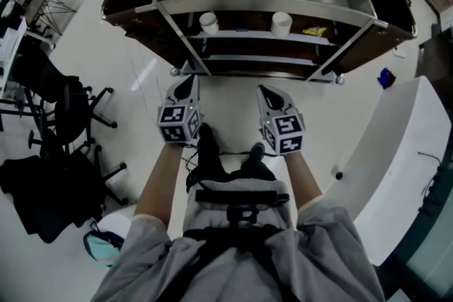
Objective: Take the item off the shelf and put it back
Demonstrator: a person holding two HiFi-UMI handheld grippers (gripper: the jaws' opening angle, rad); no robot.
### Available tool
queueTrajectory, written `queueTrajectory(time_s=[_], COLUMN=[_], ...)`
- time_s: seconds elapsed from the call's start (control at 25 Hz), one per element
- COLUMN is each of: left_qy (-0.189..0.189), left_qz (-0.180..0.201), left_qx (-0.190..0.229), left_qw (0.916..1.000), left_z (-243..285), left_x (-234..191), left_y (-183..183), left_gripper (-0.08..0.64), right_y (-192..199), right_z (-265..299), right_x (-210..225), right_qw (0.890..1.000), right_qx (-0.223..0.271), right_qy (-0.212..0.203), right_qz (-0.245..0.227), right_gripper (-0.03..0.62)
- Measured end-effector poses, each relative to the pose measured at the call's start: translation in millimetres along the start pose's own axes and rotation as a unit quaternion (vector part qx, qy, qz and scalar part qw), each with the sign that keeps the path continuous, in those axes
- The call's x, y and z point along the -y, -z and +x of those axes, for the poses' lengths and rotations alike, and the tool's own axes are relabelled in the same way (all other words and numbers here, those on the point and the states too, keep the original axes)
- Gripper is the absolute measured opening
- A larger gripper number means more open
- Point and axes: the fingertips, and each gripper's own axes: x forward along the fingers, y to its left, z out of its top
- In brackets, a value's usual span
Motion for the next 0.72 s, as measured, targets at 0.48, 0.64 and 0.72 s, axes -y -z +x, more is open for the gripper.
queueTrajectory(time_s=[0.48,0.64,0.72], left_qy=[0.03,0.03,0.027], left_qz=[-0.017,-0.016,-0.025], left_qx=[-0.075,-0.103,-0.111], left_qw=[0.9966,0.994,0.9932], left_z=[155,199,219], left_x=[-49,-64,-73], left_y=[5,16,20], left_gripper=[0.145,0.234,0.291], right_y=[-14,-18,-14], right_z=[102,132,145], right_x=[17,15,16], right_qw=[0.999,0.998,0.998], right_qx=[-0.046,-0.057,-0.068], right_qy=[0.021,0.014,0.012], right_qz=[0.006,0.011,0.007], right_gripper=[0.009,0.009,0.009])
